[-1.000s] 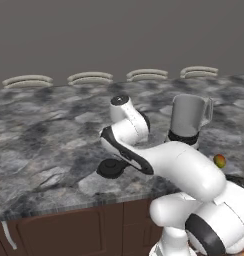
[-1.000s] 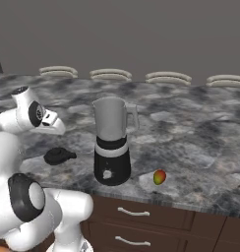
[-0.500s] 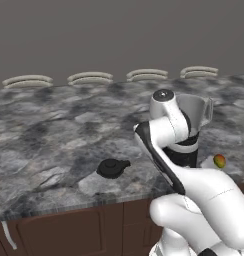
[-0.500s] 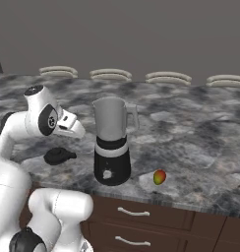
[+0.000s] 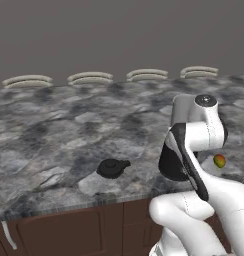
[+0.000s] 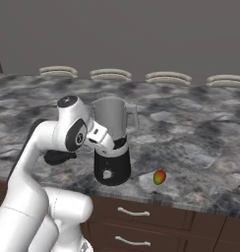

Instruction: Open the blender lid, put the mango in the blender, close the lid, and start the blender.

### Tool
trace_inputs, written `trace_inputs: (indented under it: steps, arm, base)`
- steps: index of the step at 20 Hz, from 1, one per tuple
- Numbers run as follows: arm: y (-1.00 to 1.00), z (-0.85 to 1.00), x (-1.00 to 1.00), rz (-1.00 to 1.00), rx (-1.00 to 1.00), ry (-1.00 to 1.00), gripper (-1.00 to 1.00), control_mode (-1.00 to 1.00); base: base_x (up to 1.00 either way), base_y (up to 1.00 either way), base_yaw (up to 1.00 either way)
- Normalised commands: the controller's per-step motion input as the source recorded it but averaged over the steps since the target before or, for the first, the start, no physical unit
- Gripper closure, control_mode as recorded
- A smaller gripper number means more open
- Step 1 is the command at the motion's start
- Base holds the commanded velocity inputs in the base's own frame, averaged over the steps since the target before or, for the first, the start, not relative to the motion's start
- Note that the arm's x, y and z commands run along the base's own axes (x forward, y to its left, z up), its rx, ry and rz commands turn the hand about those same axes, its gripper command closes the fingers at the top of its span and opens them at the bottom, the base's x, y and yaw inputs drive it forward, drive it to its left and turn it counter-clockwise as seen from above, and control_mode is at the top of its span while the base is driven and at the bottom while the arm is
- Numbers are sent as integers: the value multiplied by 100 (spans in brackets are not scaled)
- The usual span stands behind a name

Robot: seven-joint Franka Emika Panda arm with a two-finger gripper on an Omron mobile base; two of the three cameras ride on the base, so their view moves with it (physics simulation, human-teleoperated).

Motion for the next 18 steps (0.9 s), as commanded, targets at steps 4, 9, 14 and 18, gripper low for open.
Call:
trace_inputs:
  steps: [4, 9, 14, 18]
  arm:
    - [-100, -26, 0, -7, 2, 4, -100, -100]
    - [-100, -39, 3, -6, 1, 2, -100, -100]
    - [-100, -62, 4, -7, 0, 3, -100, -100]
    - [-100, -72, 11, -3, 0, 4, -100, -100]
  base:
    - [0, 0, 0]
    - [0, 0, 0]
    - [0, 0, 0]
    - [0, 0, 0]
